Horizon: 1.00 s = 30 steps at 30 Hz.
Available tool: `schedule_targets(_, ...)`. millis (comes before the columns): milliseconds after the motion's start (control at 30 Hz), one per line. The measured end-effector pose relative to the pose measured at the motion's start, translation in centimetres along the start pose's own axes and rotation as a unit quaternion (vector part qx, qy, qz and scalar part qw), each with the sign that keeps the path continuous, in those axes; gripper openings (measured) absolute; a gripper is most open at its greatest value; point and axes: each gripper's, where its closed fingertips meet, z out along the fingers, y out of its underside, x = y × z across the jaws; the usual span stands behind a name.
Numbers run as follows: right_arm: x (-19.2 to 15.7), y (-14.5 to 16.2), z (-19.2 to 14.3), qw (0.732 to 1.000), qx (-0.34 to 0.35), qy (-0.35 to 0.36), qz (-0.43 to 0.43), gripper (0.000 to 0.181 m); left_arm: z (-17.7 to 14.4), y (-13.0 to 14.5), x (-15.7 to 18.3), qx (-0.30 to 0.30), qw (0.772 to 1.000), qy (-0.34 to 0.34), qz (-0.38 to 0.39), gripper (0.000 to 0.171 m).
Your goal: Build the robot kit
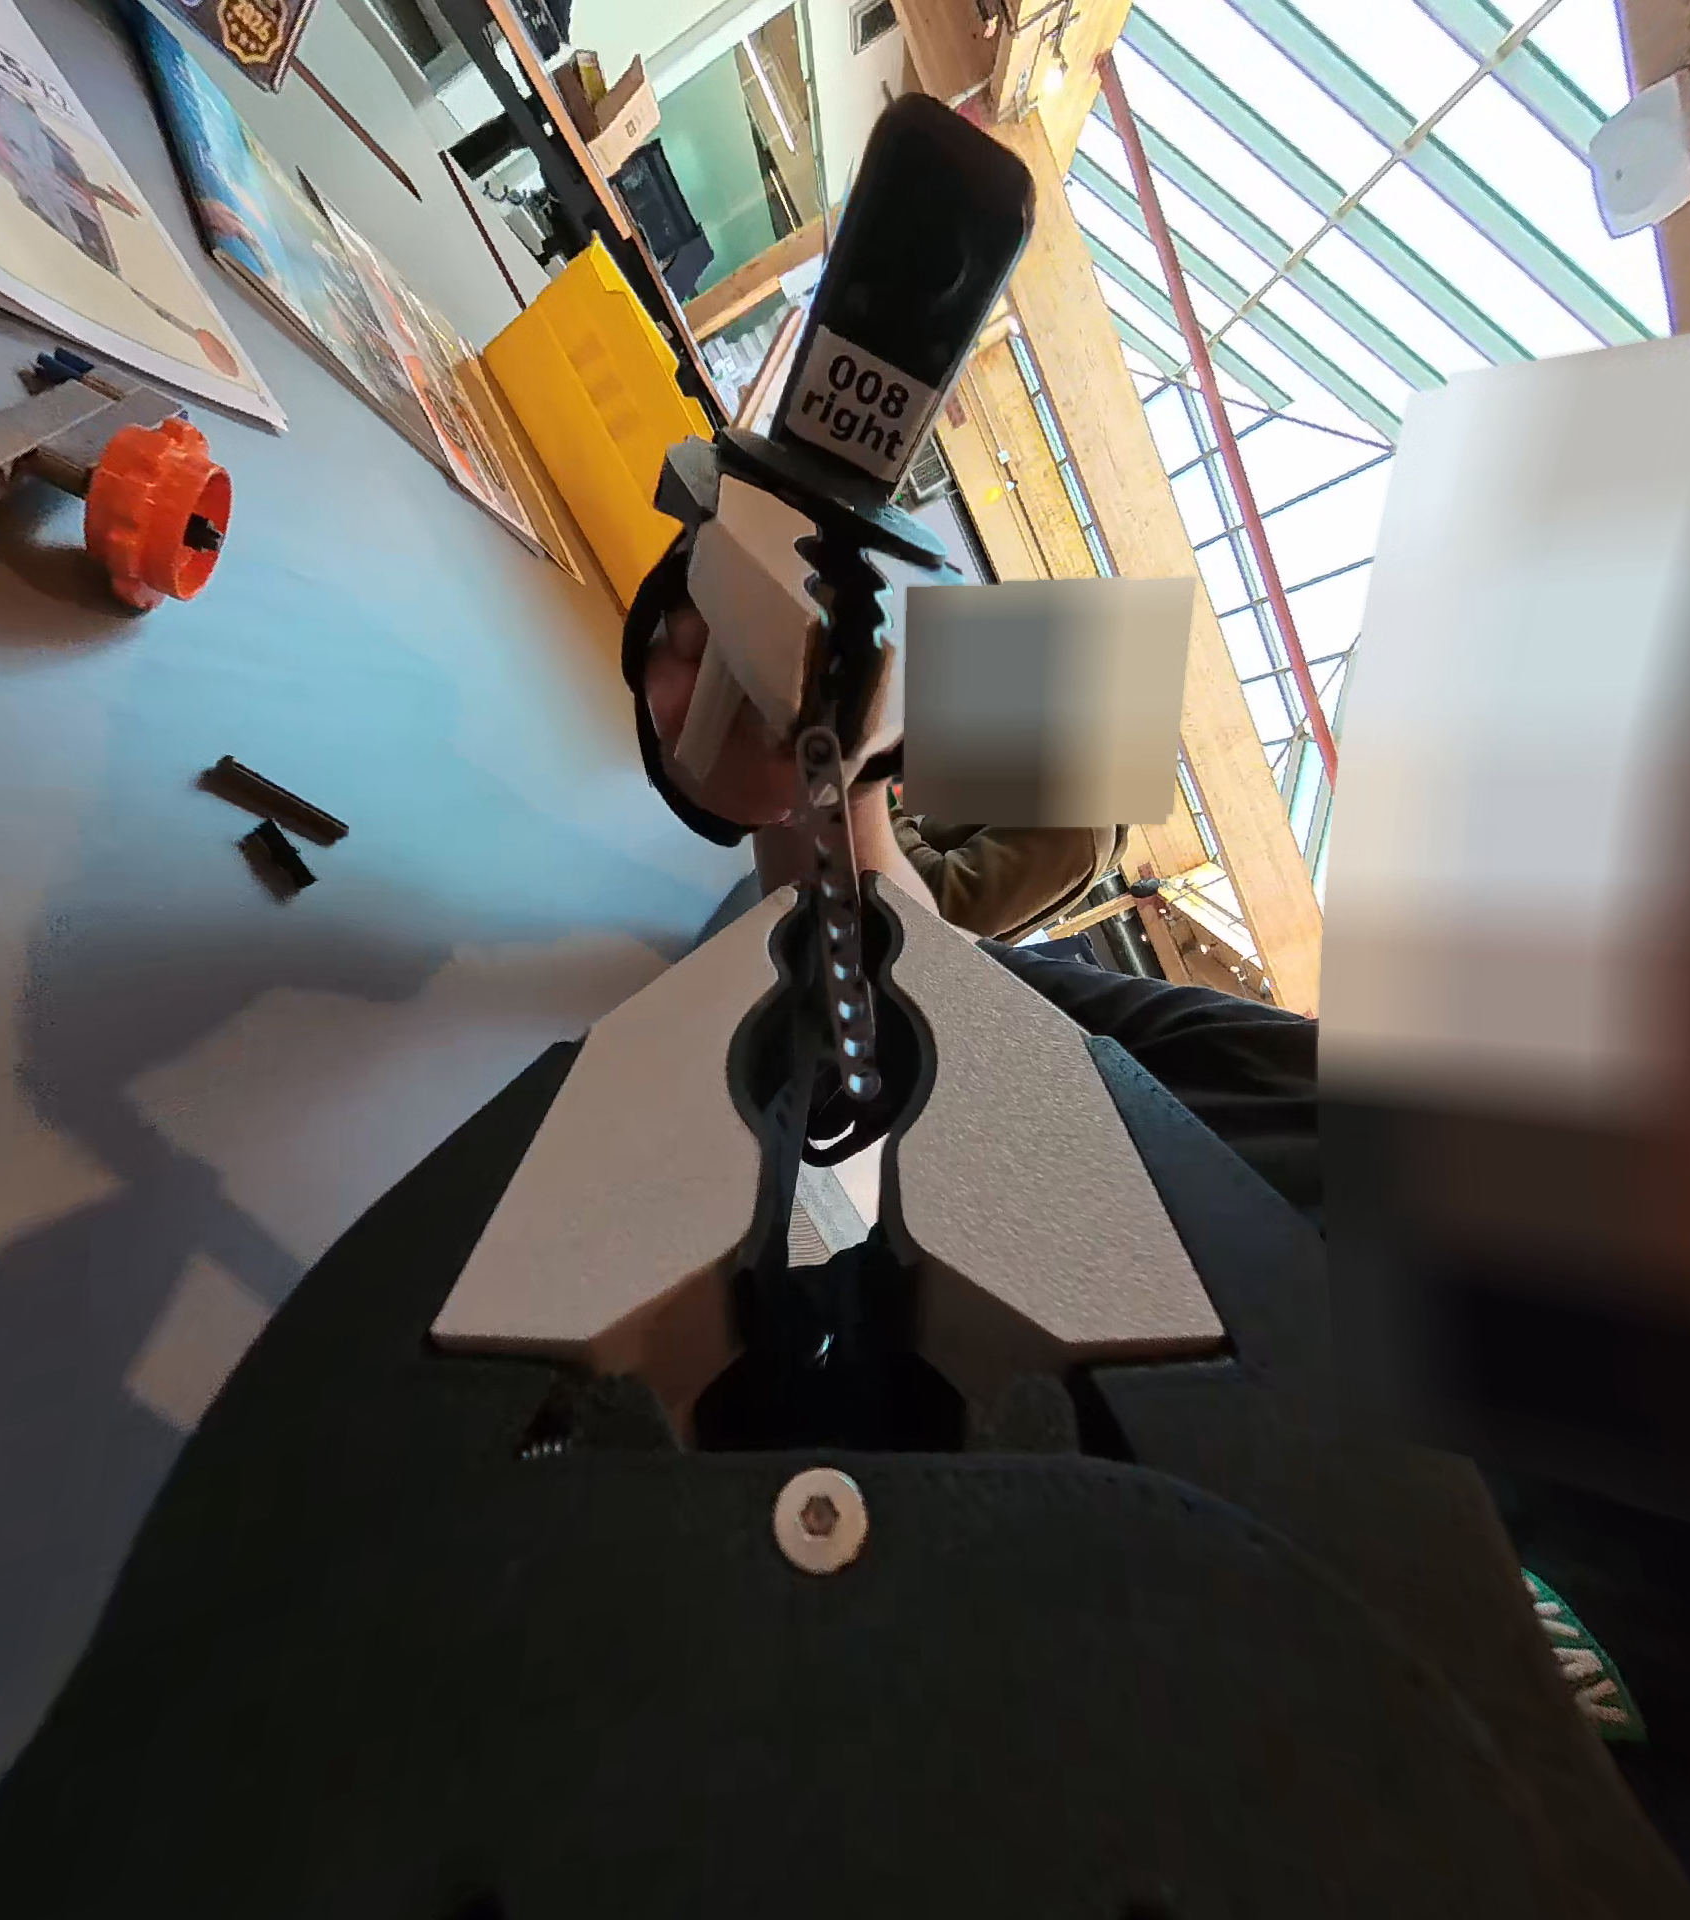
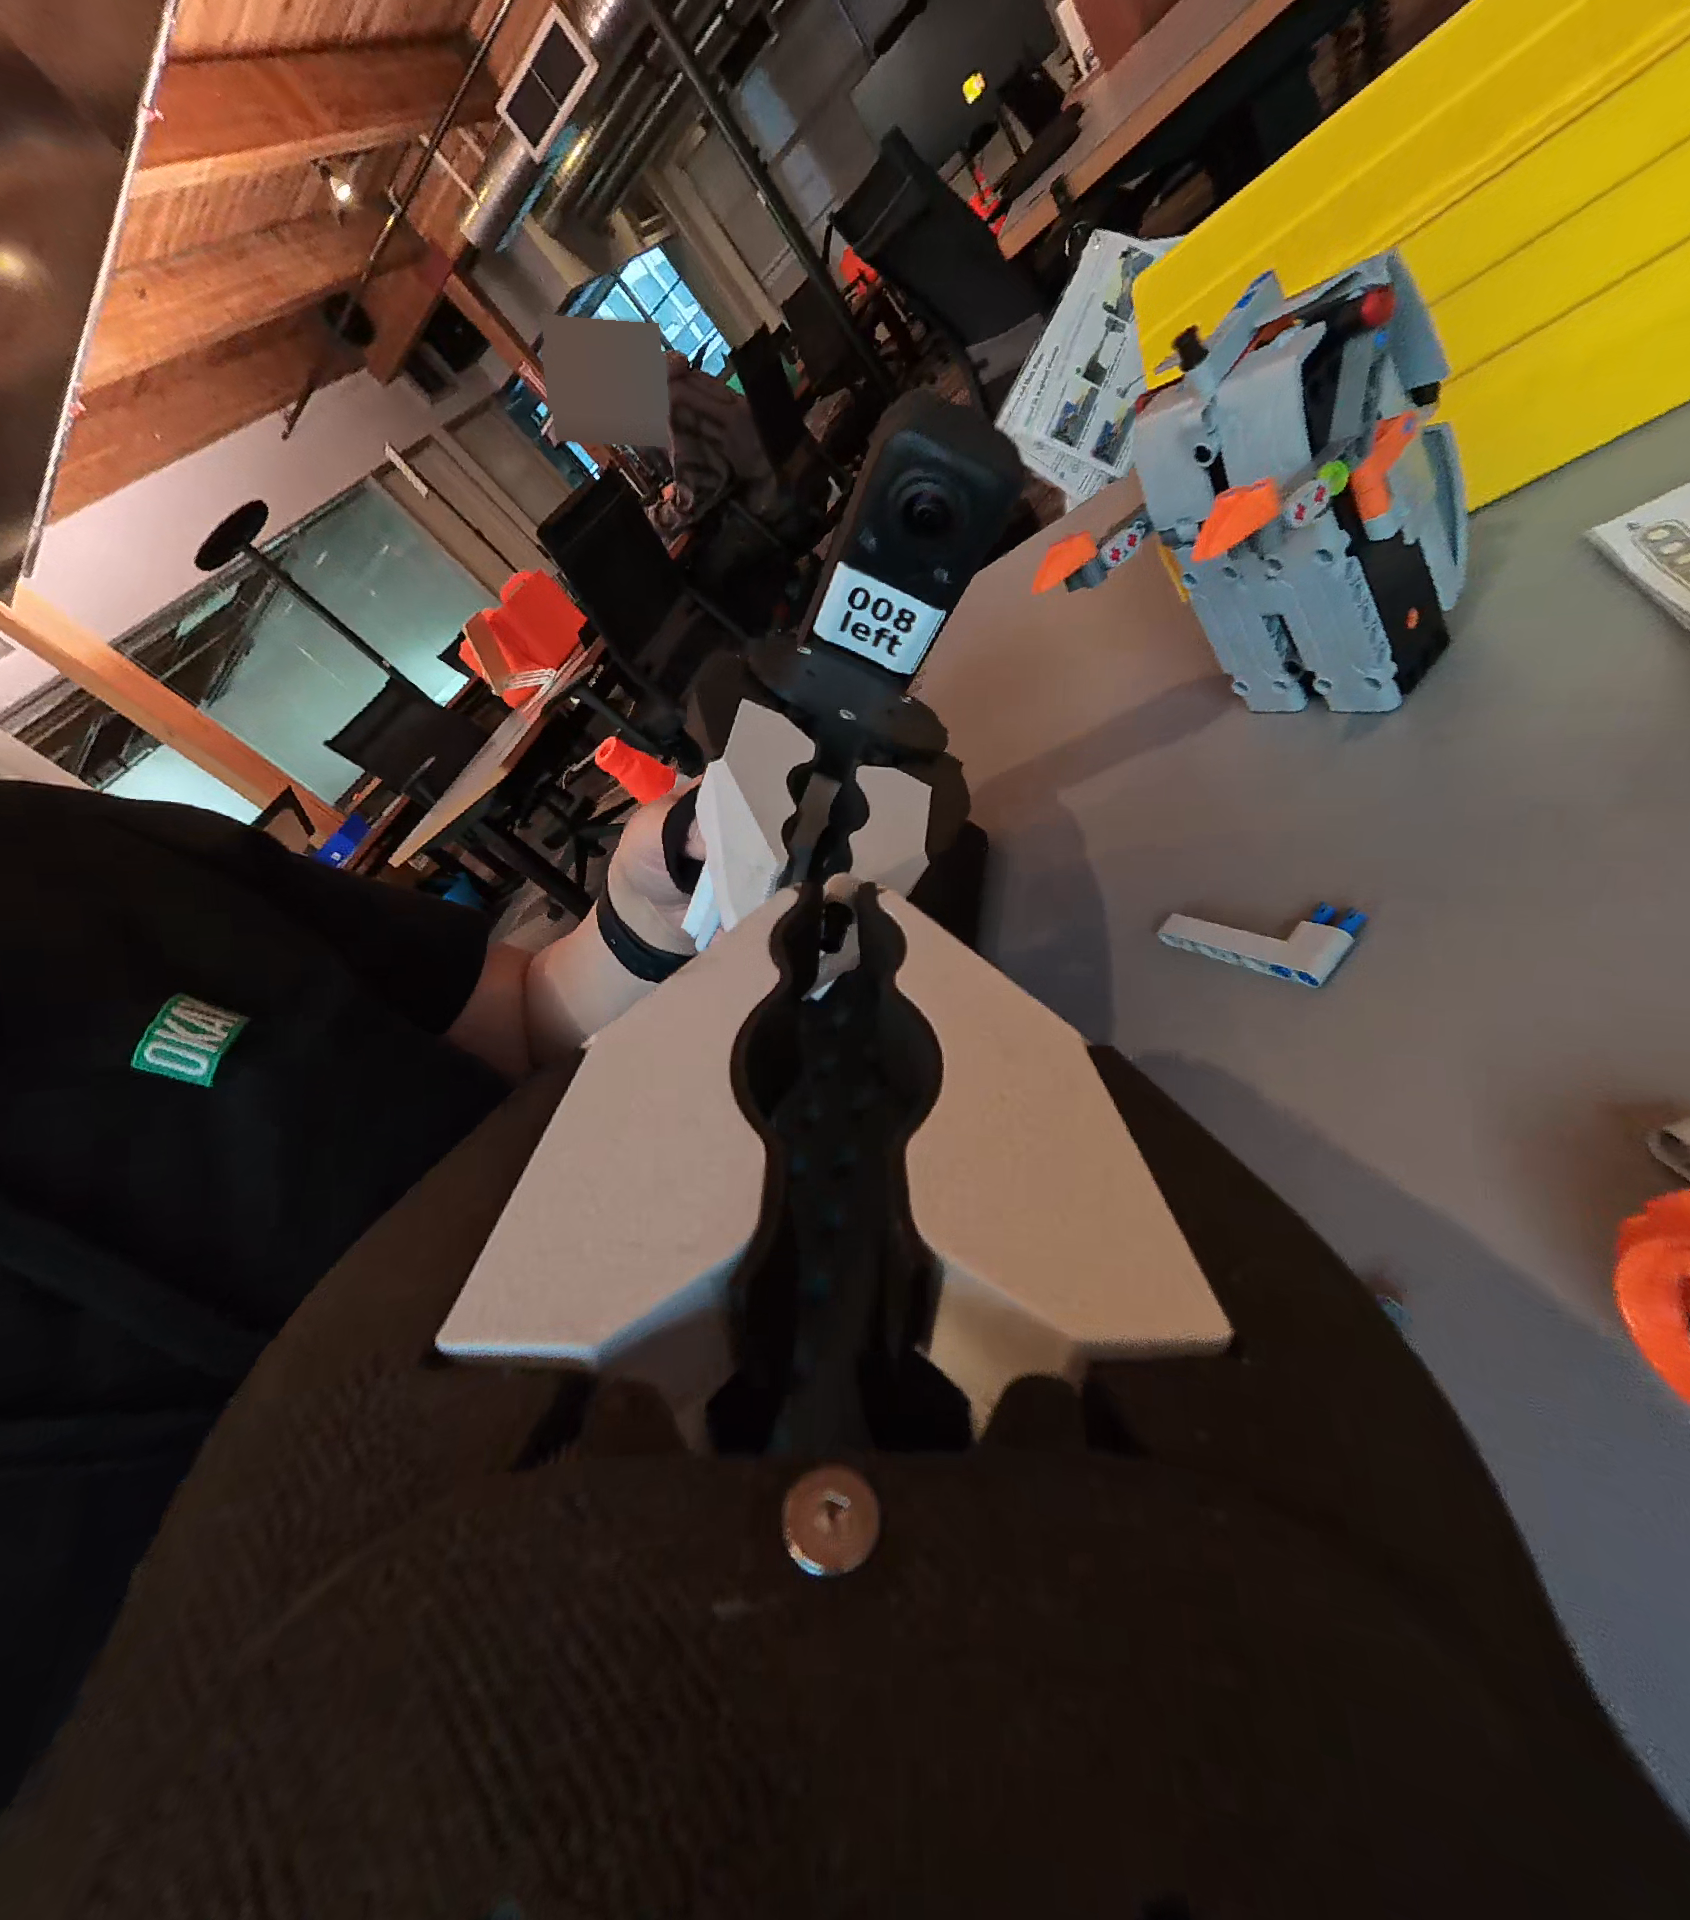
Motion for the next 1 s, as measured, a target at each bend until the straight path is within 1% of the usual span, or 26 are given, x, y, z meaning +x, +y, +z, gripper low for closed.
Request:
schedule_targets(67,0.0,0.0,0.1,1.000,0.003,-0.001,-0.001,0.006,0.0,0.0,-0.2,0.002,1.000,-0.008,0.001,0.006)
schedule_targets(133,-0.3,-0.4,-0.3,1.000,0.009,-0.011,-0.019,0.007,-0.2,-0.2,-0.1,0.007,1.000,-0.003,0.000,0.005)
schedule_targets(167,-0.5,-0.9,-0.8,0.999,0.013,-0.014,-0.045,0.012,-0.3,-0.3,0.1,0.010,1.000,0.001,-0.003,0.005)
schedule_targets(200,-0.4,-1.0,-1.5,0.996,0.006,-0.006,-0.094,0.014,-0.5,-0.4,0.2,0.010,1.000,0.000,-0.003,0.005)
schedule_targets(233,0.5,-0.2,-2.3,0.986,-0.026,0.021,-0.160,0.011,-0.7,-0.4,0.1,0.009,1.000,-0.005,0.000,0.005)
schedule_targets(267,2.2,1.0,-3.1,0.968,-0.075,0.068,-0.229,0.011,-0.9,-0.4,0.0,0.009,1.000,-0.009,0.002,0.005)
schedule_targets(300,4.3,2.4,-3.9,0.940,-0.130,0.117,-0.293,0.012,-1.1,-0.4,0.1,0.009,1.000,-0.010,0.003,0.005)
schedule_targets(333,5.6,4.0,-4.5,0.910,-0.183,0.138,-0.345,0.011,-1.2,-0.3,0.2,0.007,1.000,-0.009,0.002,0.005)
schedule_targets(367,6.5,5.2,-4.7,0.885,-0.220,0.146,-0.384,0.011,-1.3,-0.2,0.2,0.005,1.000,-0.008,0.001,0.005)
schedule_targets(400,7.1,6.1,-4.6,0.866,-0.248,0.145,-0.410,0.011,-1.4,-0.2,0.3,0.003,1.000,-0.009,0.001,0.005)
schedule_targets(433,7.4,6.8,-4.4,0.856,-0.269,0.136,-0.421,0.011,-1.4,-0.1,0.3,0.001,1.000,-0.010,0.002,0.005)
schedule_targets(467,7.9,7.2,-4.1,0.851,-0.285,0.130,-0.422,0.011,-1.4,0.0,0.3,-0.001,1.000,-0.011,0.003,0.005)
schedule_targets(600,9.0,7.6,-3.3,0.851,-0.319,0.103,-0.405,0.014,-1.3,0.1,0.7,-0.004,1.000,-0.011,0.008,0.005)
schedule_targets(733,9.9,8.8,-3.2,0.848,-0.366,0.080,-0.375,0.015,-1.2,0.5,0.8,-0.013,1.000,-0.018,0.010,0.005)
schedule_targets(833,9.8,8.9,-2.8,0.856,-0.360,0.069,-0.366,0.008,-1.2,0.7,0.8,-0.017,1.000,-0.022,0.010,0.005)
schedule_targets(1000,9.4,9.3,-2.7,0.866,-0.354,0.059,-0.348,0.005,-1.0,0.7,0.5,-0.021,0.999,-0.024,0.005,0.005)
